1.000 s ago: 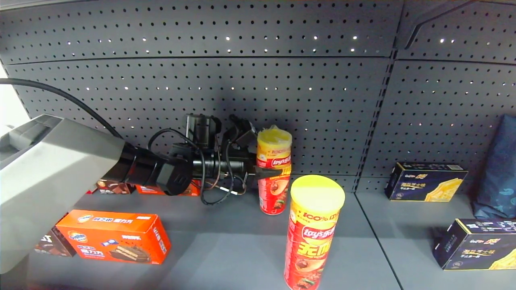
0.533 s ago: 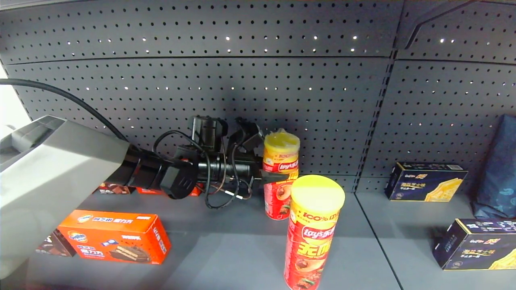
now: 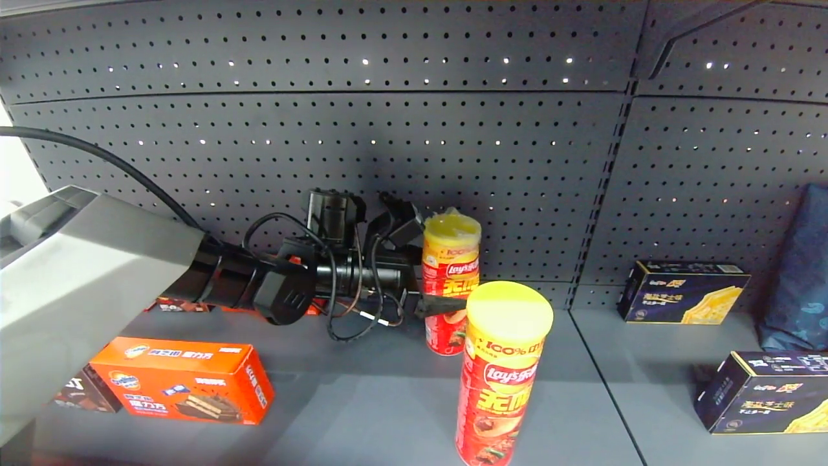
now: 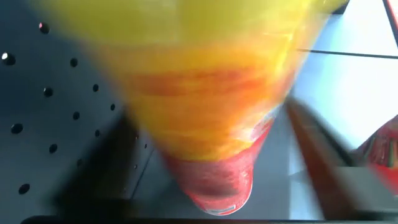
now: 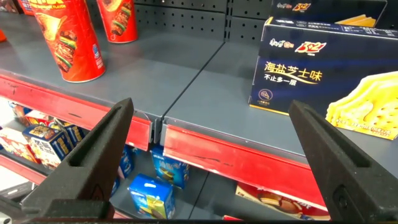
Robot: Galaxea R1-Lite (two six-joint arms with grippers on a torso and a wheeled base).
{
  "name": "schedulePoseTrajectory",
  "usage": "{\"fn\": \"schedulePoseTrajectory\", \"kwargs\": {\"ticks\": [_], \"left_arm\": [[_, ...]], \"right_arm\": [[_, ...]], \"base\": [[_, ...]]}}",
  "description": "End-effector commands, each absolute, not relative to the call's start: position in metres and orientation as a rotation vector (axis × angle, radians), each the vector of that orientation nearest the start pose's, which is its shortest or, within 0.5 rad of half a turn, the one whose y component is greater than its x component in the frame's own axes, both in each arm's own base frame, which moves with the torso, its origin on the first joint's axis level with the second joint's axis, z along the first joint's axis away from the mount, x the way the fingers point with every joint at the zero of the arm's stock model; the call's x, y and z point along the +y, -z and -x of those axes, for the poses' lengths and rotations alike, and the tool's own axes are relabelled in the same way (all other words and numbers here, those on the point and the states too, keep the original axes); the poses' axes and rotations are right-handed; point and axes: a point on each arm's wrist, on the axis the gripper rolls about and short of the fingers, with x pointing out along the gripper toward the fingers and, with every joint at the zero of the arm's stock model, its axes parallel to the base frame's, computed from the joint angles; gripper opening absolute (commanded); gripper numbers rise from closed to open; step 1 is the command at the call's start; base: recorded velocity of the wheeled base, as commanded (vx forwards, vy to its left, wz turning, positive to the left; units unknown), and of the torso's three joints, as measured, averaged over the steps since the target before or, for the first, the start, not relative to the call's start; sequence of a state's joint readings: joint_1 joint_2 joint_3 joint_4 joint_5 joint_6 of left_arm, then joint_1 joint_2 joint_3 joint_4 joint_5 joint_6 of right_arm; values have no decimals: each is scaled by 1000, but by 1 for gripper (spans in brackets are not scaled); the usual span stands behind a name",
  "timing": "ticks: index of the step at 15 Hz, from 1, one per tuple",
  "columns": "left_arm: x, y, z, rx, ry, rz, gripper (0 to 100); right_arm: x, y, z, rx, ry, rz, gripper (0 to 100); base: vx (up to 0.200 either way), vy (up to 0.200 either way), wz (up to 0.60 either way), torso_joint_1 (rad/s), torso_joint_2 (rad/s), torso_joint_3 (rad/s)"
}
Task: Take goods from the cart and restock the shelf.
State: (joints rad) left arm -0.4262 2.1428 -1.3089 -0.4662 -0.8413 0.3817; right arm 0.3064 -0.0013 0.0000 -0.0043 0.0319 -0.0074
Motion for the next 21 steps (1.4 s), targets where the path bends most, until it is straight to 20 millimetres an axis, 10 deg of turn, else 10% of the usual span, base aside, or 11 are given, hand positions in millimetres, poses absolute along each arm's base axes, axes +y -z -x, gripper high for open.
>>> {"fn": "schedulePoseTrajectory", "kwargs": {"ticks": [1, 10, 21], "left_arm": [[-188, -149, -376, 120, 1301, -250, 100], [-148, -155, -325, 221, 1146, -272, 100], [-173, -142, -316, 281, 932, -369, 100]], "right_arm": [[-6, -76, 22, -6, -339, 7, 100], [-6, -76, 22, -6, -339, 7, 100], [-6, -76, 22, -6, -339, 7, 100]], "base": [[0, 0, 0, 0, 0, 0], [0, 0, 0, 0, 0, 0], [0, 0, 0, 0, 0, 0]]}}
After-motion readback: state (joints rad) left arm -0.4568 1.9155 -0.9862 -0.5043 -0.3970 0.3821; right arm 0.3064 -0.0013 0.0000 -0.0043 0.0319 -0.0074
